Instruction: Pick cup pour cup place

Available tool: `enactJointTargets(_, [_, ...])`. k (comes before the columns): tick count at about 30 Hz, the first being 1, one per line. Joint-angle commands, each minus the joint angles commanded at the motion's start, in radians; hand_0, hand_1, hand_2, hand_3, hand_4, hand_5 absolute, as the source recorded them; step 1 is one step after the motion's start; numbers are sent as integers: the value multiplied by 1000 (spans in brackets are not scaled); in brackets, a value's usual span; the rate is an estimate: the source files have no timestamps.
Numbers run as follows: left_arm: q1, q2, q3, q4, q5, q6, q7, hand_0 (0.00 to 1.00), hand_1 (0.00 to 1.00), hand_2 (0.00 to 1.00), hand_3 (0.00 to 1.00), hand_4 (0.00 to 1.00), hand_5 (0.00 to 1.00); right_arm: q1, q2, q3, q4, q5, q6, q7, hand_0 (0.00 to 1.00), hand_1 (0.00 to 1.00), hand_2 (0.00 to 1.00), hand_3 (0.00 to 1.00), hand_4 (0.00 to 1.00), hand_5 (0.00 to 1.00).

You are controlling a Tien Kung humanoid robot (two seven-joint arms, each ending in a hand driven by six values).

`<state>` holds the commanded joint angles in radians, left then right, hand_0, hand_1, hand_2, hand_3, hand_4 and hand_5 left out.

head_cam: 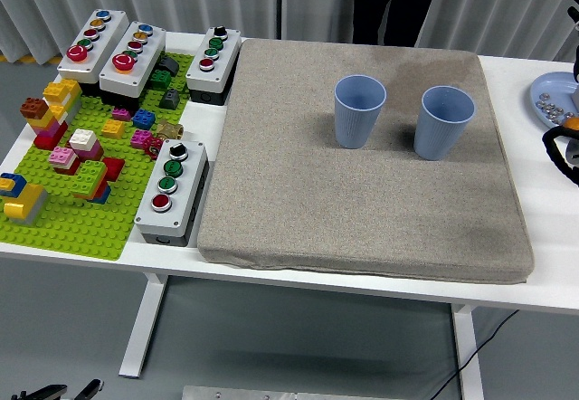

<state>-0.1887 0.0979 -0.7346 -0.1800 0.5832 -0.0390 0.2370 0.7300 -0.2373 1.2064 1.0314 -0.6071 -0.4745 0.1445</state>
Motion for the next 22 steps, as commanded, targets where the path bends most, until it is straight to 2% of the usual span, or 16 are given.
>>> enactJointTargets(22, [10, 1, 9, 0, -5, 2, -2, 764, 782, 827, 720, 504, 984, -5, 6, -8, 1, -8, 5, -6, 927, 799, 796, 792, 755, 998])
